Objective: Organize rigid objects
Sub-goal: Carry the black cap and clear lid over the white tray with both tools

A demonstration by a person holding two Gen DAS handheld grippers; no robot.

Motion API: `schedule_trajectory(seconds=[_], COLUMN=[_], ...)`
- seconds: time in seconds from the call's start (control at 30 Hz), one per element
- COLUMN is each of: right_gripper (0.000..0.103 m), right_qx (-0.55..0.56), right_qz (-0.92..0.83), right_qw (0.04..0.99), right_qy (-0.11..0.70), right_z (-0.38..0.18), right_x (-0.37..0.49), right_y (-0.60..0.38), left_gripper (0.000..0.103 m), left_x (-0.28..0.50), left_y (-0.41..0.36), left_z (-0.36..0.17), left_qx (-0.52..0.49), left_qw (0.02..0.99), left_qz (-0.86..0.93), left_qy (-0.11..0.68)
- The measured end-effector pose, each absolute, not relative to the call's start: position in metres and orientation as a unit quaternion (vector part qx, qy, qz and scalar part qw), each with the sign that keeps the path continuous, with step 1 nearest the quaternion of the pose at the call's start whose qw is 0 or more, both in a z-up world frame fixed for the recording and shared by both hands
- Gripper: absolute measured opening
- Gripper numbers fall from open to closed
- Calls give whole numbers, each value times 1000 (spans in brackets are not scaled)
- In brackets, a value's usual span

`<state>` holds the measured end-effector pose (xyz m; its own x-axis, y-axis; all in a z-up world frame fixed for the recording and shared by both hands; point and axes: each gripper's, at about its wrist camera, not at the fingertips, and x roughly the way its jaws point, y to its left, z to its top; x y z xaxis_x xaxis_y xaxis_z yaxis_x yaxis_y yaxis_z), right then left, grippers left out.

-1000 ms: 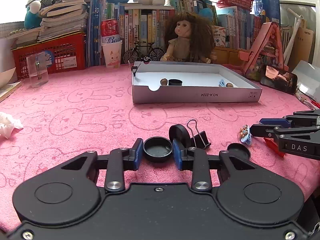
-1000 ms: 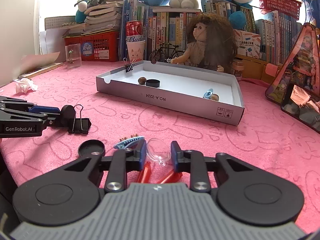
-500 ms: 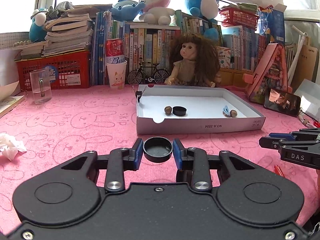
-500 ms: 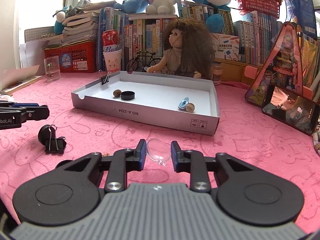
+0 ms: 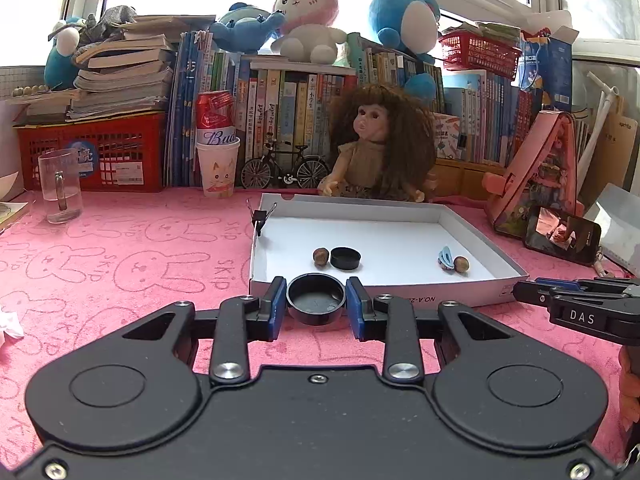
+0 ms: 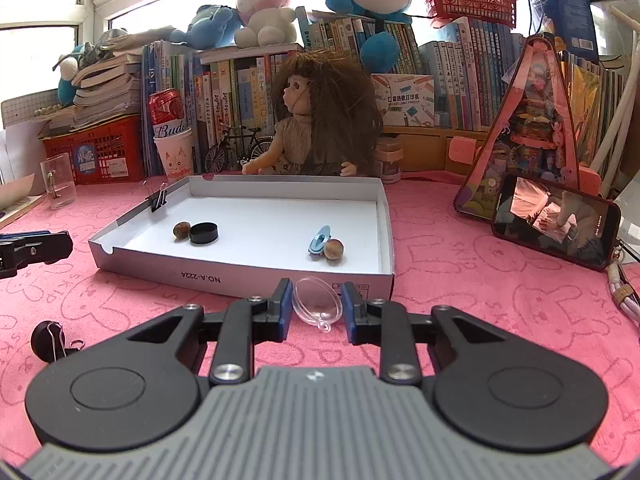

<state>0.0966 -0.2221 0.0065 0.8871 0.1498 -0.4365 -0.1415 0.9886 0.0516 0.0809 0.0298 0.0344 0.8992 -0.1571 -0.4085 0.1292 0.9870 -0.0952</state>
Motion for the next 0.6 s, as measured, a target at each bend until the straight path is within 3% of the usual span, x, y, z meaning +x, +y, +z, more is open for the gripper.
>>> schedule_trajectory(seconds=[0.6], right_gripper=[31], right_qx=[39], right_qz=[56], right_qw=[972], right_qy=[224], right_z=[10], right_x=[135], right_y=[-224], left_gripper=[30], left_x=[136], left_y=[24], left_z=[33], left_qx=[-45], left_qw=[971], left_qz=[-64], left_qy=[226])
